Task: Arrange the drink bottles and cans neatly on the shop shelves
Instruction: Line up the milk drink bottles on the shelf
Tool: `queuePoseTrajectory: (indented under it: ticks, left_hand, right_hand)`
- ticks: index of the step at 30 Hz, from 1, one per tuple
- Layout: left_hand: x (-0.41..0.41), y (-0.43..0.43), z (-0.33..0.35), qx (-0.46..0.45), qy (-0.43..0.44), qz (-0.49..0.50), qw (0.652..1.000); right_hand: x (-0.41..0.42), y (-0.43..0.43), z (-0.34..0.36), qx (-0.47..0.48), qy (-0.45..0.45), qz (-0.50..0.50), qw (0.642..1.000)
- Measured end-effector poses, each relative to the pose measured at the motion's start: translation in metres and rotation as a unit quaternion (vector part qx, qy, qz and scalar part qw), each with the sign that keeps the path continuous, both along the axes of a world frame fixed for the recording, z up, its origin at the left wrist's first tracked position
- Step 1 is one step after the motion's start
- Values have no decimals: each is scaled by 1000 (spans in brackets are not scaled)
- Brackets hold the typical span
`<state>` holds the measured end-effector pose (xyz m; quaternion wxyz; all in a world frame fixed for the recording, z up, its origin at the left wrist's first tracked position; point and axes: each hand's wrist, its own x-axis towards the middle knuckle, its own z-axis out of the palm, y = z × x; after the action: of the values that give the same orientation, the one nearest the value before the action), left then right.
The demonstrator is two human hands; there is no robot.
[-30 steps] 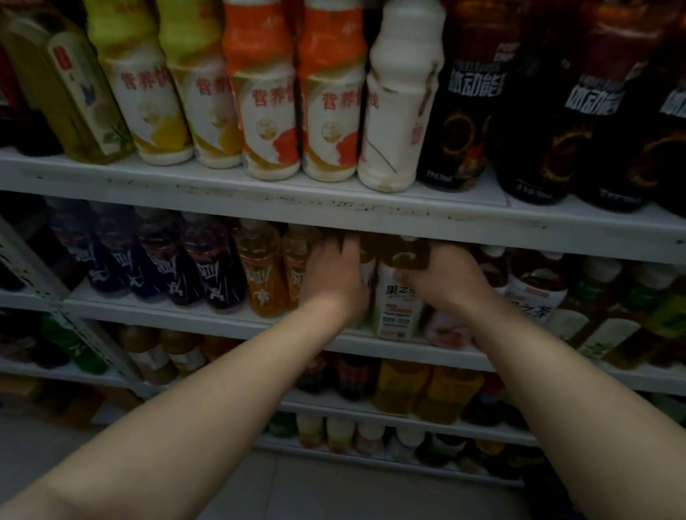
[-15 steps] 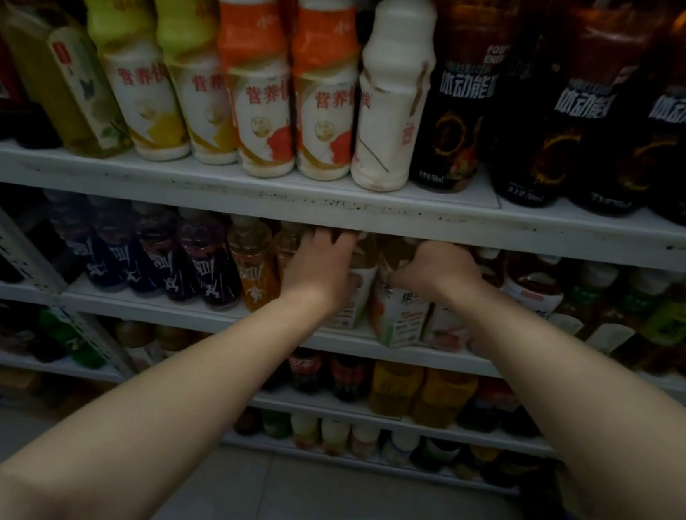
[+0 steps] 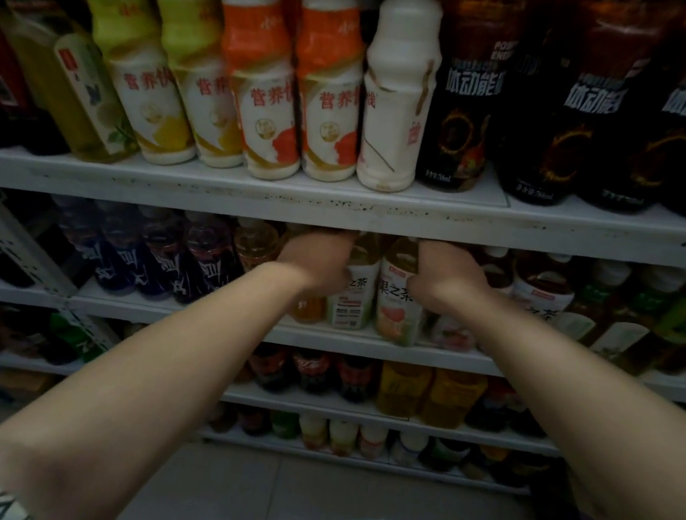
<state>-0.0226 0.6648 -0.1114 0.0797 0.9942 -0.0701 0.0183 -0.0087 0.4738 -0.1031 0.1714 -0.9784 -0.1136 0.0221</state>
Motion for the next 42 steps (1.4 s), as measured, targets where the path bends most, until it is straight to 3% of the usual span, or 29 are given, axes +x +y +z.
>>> queuePoseTrajectory:
  ticks: [6, 9, 16, 21, 24, 29, 36, 40, 42]
  left_hand:
    - [8, 10, 0, -52, 20, -28, 998]
    - [9, 6, -4, -73, -11, -12, 997]
    - [10, -12, -9, 35, -140, 47, 988]
    - [15, 7, -3, 1, 11, -24, 1000]
    - [19, 15, -1, -16, 53, -49, 997]
    - [17, 11, -1, -56, 23, -37, 997]
    - [13, 12, -2, -54, 2, -35, 998]
    - [10, 8, -3, -22, -3, -17, 1000]
    - [6, 6, -5, 5, -47, -9, 999]
  right_hand:
    - [-4, -3, -10, 25, -25, 19, 999]
    - [1, -3, -8, -3, -32, 35, 999]
    - [8, -15, -9, -22, -66, 72, 995]
    - [9, -15, -13, 8, -62, 73, 995]
    - [10, -11, -13, 32, -64, 62, 996]
    - [11, -4, -13, 84, -32, 41, 995]
    - [17, -14, -8, 54, 16, 66, 996]
    - [7, -10, -10, 68, -28, 70, 995]
    - [-6, -22, -14, 141, -61, 45, 987]
